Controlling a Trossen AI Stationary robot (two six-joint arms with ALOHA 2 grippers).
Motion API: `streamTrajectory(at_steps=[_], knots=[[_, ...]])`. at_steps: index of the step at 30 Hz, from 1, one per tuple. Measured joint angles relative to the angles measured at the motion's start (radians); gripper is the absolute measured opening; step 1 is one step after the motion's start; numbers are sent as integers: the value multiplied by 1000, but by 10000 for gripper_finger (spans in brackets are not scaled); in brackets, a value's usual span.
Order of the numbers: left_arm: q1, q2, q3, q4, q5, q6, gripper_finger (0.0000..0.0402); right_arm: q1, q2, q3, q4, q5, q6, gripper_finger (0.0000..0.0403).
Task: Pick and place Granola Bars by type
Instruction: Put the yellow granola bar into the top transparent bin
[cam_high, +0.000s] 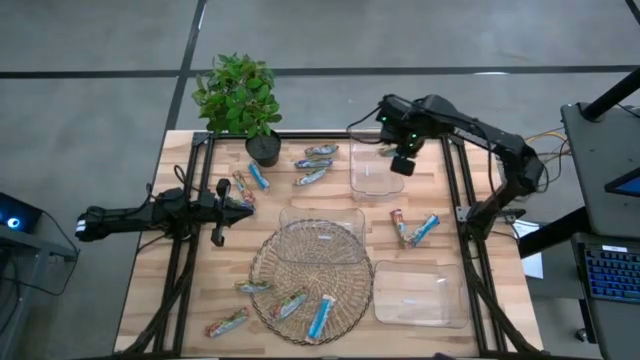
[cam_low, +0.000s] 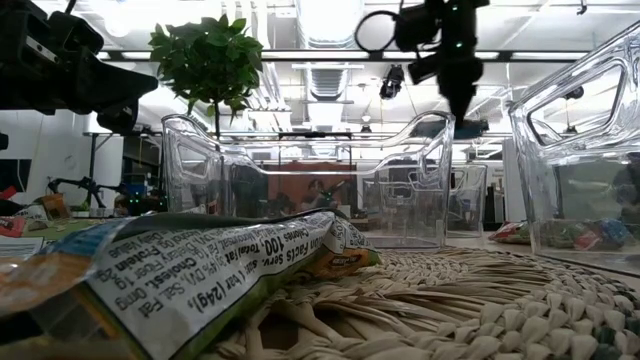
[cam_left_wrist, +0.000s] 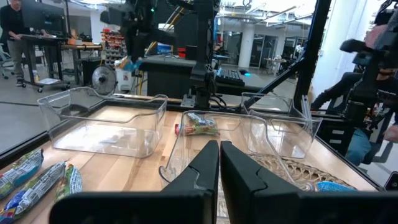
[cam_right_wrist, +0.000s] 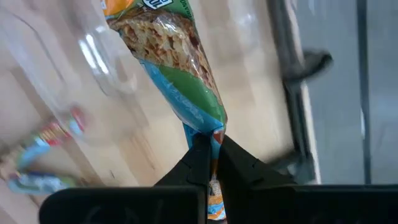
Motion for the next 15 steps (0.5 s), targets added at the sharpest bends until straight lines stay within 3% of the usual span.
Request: streamTrajectory(at_steps=[15], knots=[[0, 0, 0, 0, 0, 0, 0, 72, 126, -44, 128, -30, 89, 8]])
